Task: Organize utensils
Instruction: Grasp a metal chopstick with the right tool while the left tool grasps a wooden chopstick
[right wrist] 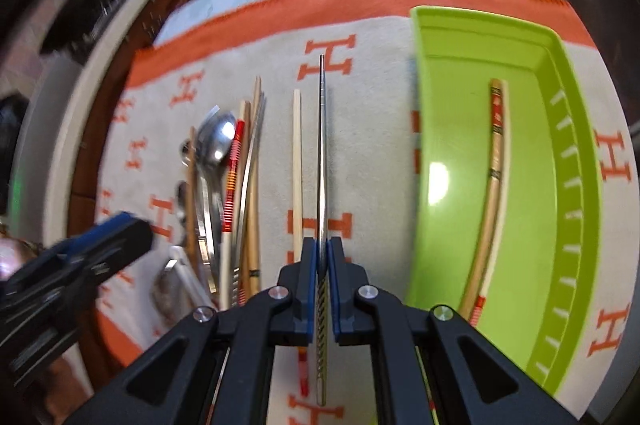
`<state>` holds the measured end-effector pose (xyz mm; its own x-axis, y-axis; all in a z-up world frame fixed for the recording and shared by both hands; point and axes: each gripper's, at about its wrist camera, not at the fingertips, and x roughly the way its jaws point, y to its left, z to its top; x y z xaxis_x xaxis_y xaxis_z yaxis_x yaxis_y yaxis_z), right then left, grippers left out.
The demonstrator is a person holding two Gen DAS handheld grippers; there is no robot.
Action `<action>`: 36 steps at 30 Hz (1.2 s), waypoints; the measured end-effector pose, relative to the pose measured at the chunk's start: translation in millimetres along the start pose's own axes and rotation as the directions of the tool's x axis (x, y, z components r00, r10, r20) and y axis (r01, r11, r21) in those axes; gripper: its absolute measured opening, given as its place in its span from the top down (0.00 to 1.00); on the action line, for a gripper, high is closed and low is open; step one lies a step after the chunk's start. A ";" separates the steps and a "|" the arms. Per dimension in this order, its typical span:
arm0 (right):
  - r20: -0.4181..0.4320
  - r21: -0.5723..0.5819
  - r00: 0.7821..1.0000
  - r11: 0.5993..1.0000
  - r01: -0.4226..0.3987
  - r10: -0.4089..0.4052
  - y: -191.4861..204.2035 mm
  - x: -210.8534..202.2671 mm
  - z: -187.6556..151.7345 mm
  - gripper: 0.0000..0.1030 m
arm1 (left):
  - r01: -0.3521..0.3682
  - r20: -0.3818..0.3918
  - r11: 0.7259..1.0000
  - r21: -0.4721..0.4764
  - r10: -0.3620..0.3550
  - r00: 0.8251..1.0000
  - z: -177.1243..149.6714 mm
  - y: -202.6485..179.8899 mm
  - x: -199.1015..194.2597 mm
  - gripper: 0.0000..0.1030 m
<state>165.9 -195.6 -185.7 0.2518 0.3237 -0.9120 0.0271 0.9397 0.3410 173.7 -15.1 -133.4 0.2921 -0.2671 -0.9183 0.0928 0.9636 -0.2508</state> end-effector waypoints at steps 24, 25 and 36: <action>0.170 0.076 0.973 0.982 -0.171 0.156 -45.2 -62.5 -34.3 0.95 | -0.080 -0.230 0.994 0.079 0.096 0.969 0.6 -81.7 106.3 0.76; 0.172 0.078 0.973 0.982 -0.171 0.156 -45.9 -62.6 -34.9 0.95 | -0.092 -0.229 0.992 0.090 0.111 0.967 0.2 -84.7 108.8 0.77; 0.216 0.101 0.962 0.977 -0.190 0.165 -65.1 -80.5 -46.3 0.95 | -0.035 -0.194 0.999 -0.014 0.031 0.981 -3.7 -76.4 86.1 0.97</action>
<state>99.1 -277.7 -145.1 0.4561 0.4427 -0.7720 0.0763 0.8449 0.5295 188.3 -111.6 -194.5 0.1050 -0.2293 -0.9677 0.0689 0.9724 -0.2230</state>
